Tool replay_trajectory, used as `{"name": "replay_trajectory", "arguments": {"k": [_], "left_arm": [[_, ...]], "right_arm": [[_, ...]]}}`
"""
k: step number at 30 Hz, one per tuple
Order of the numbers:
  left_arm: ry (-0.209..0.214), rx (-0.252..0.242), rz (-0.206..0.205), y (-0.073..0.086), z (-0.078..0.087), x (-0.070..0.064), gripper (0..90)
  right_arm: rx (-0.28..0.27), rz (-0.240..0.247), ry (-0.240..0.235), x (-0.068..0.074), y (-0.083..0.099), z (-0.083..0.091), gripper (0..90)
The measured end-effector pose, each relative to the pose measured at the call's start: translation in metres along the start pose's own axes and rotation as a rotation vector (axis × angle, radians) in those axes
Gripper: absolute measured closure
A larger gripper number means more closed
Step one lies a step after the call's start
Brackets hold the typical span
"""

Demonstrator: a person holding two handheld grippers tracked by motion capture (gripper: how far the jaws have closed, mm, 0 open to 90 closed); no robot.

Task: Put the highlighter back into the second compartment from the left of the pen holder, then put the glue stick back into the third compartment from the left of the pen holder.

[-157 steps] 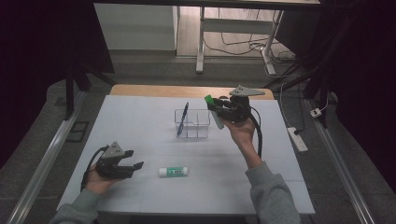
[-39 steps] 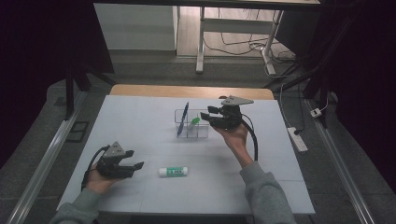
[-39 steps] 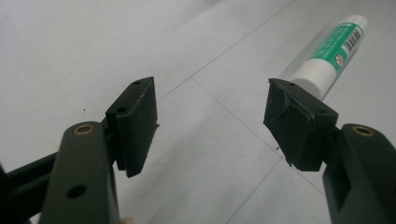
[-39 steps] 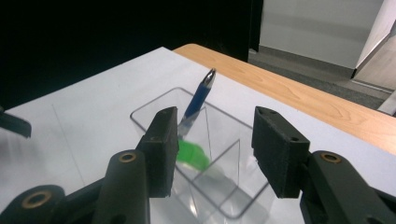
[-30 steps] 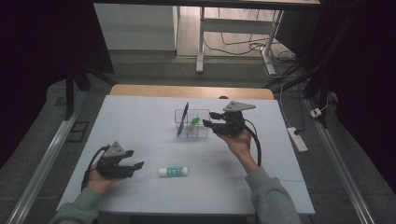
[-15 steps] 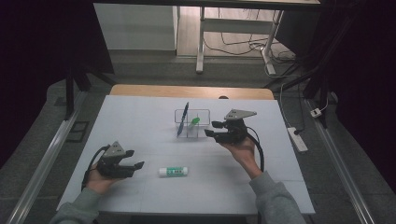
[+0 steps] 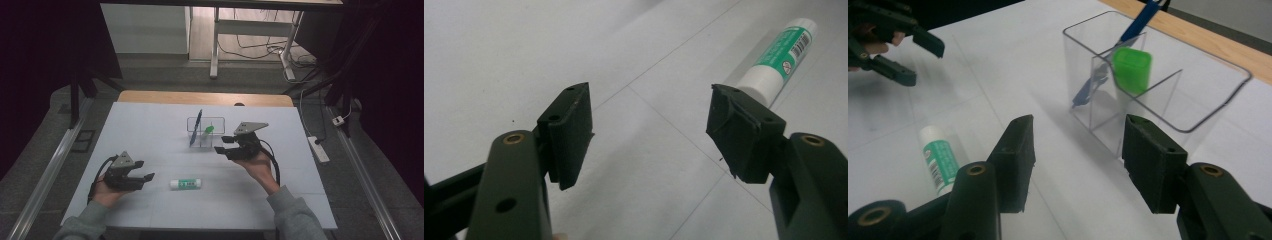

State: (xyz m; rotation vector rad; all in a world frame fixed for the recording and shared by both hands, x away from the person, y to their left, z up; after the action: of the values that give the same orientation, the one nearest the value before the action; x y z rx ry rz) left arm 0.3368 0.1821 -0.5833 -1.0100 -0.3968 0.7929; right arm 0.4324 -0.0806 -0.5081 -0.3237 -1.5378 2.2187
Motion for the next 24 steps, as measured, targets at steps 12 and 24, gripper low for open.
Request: {"name": "replay_trajectory", "arguments": {"k": [12,24], "left_arm": [[0.001,0.004,-0.004,0.0,-0.001,0.0,34.4],[0.001,0.002,-0.006,0.0,-0.001,0.0,34.4]], "right_arm": [[0.082,0.051,-0.068,0.02,0.005,-0.009,44.7],[0.177,0.096,-0.131,0.041,0.015,-0.024,44.2]]}}
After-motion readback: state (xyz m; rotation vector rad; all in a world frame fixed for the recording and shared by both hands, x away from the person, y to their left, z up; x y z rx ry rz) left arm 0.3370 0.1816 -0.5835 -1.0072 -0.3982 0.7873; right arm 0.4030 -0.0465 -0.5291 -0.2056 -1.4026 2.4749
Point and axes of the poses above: each handheld gripper's, and its own axes: z roughly backward along the jaws, y roughly out of its underside, x roughly to its left, the point moved 10 cm from there along -z, roughly forward along the jaws, and after that the axes turned 12 degrees about -x, right-handed, at the moved point
